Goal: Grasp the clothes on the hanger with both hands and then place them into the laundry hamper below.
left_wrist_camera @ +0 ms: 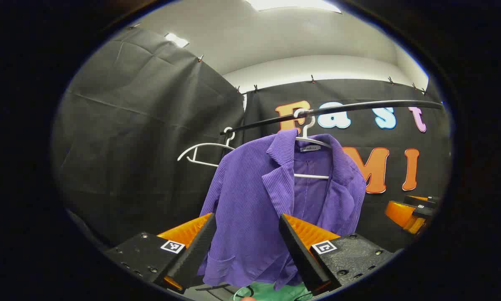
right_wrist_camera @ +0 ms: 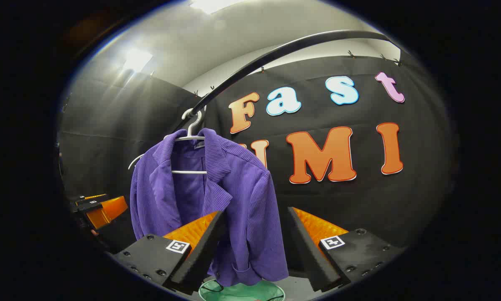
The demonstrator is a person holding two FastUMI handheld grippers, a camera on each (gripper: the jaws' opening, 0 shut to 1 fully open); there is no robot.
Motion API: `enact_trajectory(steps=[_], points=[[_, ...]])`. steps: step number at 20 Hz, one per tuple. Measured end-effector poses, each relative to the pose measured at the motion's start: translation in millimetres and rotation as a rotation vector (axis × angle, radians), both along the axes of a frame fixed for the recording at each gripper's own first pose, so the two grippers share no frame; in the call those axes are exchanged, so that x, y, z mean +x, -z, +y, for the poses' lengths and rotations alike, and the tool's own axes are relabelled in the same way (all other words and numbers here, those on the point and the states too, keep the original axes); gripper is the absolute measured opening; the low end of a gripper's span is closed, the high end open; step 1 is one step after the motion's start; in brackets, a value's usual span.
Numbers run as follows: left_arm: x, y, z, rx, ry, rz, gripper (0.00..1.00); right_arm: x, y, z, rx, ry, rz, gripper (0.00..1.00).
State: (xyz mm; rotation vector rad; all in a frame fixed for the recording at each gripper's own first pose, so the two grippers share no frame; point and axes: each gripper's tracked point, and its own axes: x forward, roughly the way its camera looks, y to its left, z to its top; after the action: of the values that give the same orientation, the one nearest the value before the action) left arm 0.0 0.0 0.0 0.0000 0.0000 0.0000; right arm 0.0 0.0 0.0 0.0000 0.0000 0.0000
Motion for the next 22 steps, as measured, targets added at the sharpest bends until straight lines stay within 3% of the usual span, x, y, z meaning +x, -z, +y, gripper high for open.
enact_trajectory(steps=[11, 22], points=[[-19.0, 2.7, 15.0, -0.002, -0.036, 0.010, 0.95, -1.9, 6.2, 15.4, 0.012, -0.044, 0.014, 0.98], [-17.0, -3.2, 11.0, -0.023, -0.019, -0.008, 0.92, 1.0, 5.3, 17.9, 0.016, -0.049, 0.004, 0.98]])
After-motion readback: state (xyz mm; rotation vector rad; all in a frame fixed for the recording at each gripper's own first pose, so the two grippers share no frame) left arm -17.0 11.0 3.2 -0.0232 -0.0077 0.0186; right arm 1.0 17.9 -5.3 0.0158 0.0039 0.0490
